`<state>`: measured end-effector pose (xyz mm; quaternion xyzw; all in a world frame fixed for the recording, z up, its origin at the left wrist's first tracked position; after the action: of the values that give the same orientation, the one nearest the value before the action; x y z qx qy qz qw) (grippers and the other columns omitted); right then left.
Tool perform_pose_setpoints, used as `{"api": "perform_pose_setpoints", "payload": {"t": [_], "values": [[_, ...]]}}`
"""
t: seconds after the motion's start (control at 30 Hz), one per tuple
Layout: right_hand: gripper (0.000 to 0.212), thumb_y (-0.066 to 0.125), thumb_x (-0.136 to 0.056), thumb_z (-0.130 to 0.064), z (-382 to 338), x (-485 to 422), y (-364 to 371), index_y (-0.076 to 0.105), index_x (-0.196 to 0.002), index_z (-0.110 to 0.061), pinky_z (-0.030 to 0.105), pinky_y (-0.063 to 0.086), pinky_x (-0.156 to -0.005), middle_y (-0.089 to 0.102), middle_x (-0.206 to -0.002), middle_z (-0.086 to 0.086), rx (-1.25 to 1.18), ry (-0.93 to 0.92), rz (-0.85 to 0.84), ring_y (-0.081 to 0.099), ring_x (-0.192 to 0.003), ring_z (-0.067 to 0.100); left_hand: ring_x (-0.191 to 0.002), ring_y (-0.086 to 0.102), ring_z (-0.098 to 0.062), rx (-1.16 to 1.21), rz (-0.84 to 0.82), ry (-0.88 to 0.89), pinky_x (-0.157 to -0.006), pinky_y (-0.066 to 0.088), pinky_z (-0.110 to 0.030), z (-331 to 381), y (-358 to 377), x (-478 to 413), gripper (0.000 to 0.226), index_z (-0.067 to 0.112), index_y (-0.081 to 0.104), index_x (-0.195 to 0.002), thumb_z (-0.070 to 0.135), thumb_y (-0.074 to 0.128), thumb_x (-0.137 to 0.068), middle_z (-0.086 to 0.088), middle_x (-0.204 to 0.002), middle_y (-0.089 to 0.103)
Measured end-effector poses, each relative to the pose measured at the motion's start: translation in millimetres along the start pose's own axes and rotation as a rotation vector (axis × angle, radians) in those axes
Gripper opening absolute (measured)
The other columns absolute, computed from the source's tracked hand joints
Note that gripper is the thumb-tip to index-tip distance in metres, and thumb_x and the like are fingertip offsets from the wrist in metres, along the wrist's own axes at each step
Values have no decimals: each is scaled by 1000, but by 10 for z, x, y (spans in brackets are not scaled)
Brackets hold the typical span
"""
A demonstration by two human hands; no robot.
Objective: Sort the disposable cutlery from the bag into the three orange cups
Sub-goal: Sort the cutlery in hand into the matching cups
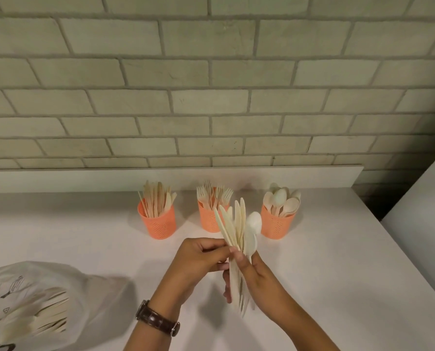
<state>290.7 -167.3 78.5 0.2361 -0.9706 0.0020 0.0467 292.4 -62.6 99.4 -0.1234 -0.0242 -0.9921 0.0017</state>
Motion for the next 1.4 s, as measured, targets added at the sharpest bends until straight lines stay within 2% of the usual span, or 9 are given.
{"api": "perform_pose_setpoints", "payload": {"t": [0.17,0.33,0.57,0.73,0.87,1.03,1.23,1.3,1.4], "values": [[33,35,-93,-44,49,-20,34,49,-111,-20,29,48,-46,51,-57,3,-41,76,140,49,-44,17,-66,64,-12,42,15,17,-69,53,-20,-54,-46,-4,11,9,77,-82,13,67,-82,-8,-68,68],[34,39,-97,-36,57,-28,15,49,-106,-6,30,47,-46,52,-54,5,-79,84,215,47,-39,18,-63,63,-19,194,42,-14,-70,54,-20,-151,-88,31,13,8,76,-84,16,67,-81,-14,-66,60],[25,44,-97,-30,272,-36,-98,44,-90,-6,34,46,-53,52,-55,9,-251,214,333,48,-40,21,-50,57,-6,252,323,76,-56,55,-19,-47,-656,-5,8,9,73,-83,4,68,-78,3,-55,65],[22,44,-97,-29,334,-30,-80,43,-92,-8,34,46,-52,50,-56,9,-268,236,288,44,-38,21,-64,63,-11,39,645,319,-70,55,-23,337,-1617,-226,10,10,71,-89,8,71,-78,0,-69,70],[24,44,-96,-31,402,-31,-49,44,-94,-7,35,47,-53,51,-55,9,-274,242,288,45,-39,22,-65,59,-18,-269,762,305,-66,47,-29,295,-1969,-597,7,16,70,-73,16,70,-80,-4,-66,67],[25,43,-97,-30,395,-62,-27,45,-93,-6,34,49,-52,50,-54,8,-277,237,278,46,-39,22,-71,60,-22,-629,649,51,-54,37,-22,-161,-1981,-952,14,12,74,-90,19,69,-79,-6,-77,69],[25,47,-95,-30,283,-122,-31,46,-91,-5,34,47,-52,47,-55,9,-271,217,238,43,-38,23,-82,59,-24,-484,789,252,-77,46,-30,105,-1742,-575,46,15,59,-118,22,75,-75,0,-112,58],[24,50,-92,-28,226,-129,-8,46,-90,-4,31,44,-47,45,-54,9,-266,199,225,38,-36,20,-68,53,-13,-376,707,302,-66,42,-17,189,-1393,-376,28,18,65,-102,23,74,-76,4,-103,61],[19,56,-91,-20,166,-123,40,50,-93,-1,28,39,-44,45,-52,9,-248,169,210,32,-34,18,-55,50,1,-250,374,216,-55,39,-6,121,-714,-174,3,25,71,-78,27,73,-76,15,-74,68]]}}
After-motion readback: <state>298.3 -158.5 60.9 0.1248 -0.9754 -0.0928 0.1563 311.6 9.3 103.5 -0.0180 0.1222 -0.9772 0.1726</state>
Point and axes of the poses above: each hand's wrist, its own x-axis away from the middle knuckle, its own y-axis out of the palm, z = x × y, the point moved 8 cm from there along -x, towards the middle knuckle
